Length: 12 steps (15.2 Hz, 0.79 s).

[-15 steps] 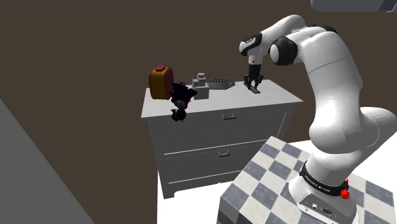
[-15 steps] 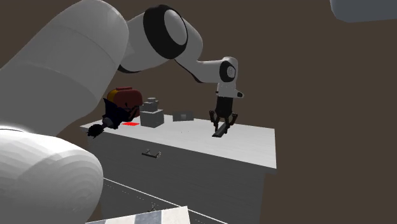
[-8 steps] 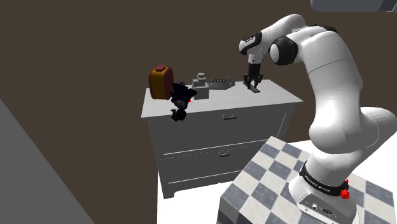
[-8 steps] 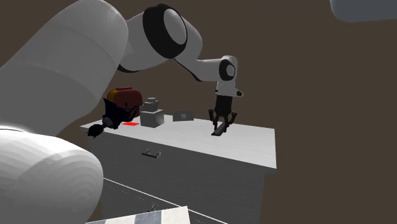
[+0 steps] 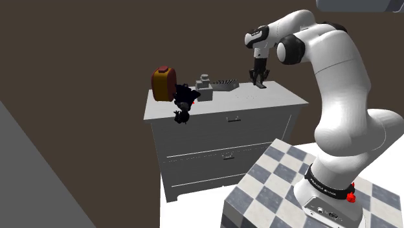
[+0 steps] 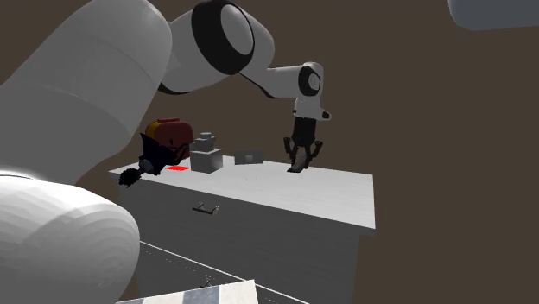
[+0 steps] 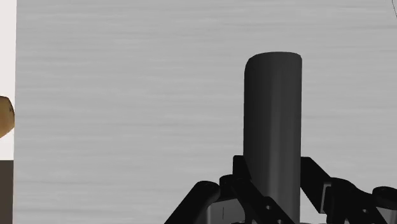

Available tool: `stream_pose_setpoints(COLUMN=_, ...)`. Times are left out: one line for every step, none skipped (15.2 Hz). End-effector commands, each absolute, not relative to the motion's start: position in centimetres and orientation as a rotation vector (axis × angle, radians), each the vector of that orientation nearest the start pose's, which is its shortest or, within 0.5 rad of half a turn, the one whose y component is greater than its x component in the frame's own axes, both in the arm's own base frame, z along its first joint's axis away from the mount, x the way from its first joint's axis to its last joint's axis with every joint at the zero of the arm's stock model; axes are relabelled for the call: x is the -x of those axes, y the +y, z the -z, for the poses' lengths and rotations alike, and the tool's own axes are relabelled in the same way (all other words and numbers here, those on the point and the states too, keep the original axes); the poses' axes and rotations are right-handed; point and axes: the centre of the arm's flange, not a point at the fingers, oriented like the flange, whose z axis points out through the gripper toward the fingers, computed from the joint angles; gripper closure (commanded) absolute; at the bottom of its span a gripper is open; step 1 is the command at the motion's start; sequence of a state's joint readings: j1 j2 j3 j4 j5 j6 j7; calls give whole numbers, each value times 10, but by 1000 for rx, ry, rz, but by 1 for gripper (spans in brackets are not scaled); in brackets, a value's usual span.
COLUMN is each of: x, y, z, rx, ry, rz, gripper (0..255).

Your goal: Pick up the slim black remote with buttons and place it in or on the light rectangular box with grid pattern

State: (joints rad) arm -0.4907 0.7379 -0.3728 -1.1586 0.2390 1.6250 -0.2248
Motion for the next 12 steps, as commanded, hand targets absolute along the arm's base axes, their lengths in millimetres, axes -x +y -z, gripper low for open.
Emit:
stream_pose_setpoints(x=-539, y=-479, z=-371, rx=2883, ry=920, rz=-311, gripper=255)
stream_pose_setpoints(x=-539, y=-479, z=-377, rx=2883, ry=920, rz=-311, gripper=255)
stream_pose_setpoints(x=-539, y=-479, z=-382, rx=2883, ry=920, rz=-311, gripper=255)
stream_pose_setpoints(x=-539, y=-479, z=-387, rx=2883, ry=920, rz=-311, gripper=255)
stream_pose_setpoints(x=-539, y=-479, z=-393, rx=2883, ry=920, rz=-311, gripper=255)
stream_pose_setpoints(x=-539, y=-479, z=-398, rx=2883, ry=920, rz=-311, gripper=255)
stream_pose_setpoints(x=-539, y=-479, z=-403, rx=2883, ry=920, rz=-311, gripper=255)
stream_pose_setpoints(x=-539, y=-479, z=-408, rx=2883, ry=920, rz=-311, gripper=255)
stream_pose_setpoints(x=-539, y=-479, z=-414, rx=2883, ry=920, rz=-311, gripper=255)
stream_pose_setpoints(x=-539, y=-479, z=-419, rx=2883, ry=920, rz=-311, gripper=255)
stream_pose_setpoints(x=-539, y=-479, z=-424, rx=2883, ry=920, rz=-311, gripper=255)
stream_pose_setpoints(x=-539, y=-479, z=-430, rx=2883, ry=920, rz=-311, gripper=255)
